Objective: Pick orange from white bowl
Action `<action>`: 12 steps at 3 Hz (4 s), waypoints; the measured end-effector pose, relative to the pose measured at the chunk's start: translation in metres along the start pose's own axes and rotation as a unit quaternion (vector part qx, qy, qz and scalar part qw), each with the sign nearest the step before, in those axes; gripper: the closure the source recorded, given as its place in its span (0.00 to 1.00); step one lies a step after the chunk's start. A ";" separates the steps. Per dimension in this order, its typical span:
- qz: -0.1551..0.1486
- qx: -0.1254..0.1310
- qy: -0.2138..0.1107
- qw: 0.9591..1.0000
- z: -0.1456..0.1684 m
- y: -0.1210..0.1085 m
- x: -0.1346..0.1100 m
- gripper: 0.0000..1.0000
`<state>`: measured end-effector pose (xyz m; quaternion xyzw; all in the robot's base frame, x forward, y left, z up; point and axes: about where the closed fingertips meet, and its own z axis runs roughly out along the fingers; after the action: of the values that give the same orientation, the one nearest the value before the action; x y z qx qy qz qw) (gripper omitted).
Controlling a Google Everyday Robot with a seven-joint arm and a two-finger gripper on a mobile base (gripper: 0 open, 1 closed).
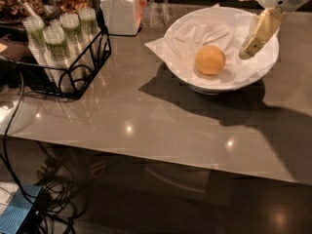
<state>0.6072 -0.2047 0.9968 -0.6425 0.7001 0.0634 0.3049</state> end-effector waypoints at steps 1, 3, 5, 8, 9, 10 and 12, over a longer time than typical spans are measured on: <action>0.000 0.000 0.000 1.000 0.001 0.000 0.000 0.19; -0.003 -0.053 -0.032 0.998 0.047 0.004 -0.011 0.14; 0.000 -0.111 -0.038 0.993 0.100 -0.002 -0.010 0.12; 0.030 -0.114 -0.021 0.993 0.122 -0.024 0.023 0.21; 0.039 -0.123 -0.024 0.991 0.132 -0.023 0.029 0.21; 0.053 -0.127 -0.027 0.990 0.138 -0.024 0.037 0.34; 0.081 -0.127 -0.029 0.988 0.143 -0.028 0.053 0.28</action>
Offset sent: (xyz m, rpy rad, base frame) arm -0.0002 0.0154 -0.0169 0.0748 0.0331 0.0407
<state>0.6830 -0.1868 0.8630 -0.6149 0.7271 0.1950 0.2350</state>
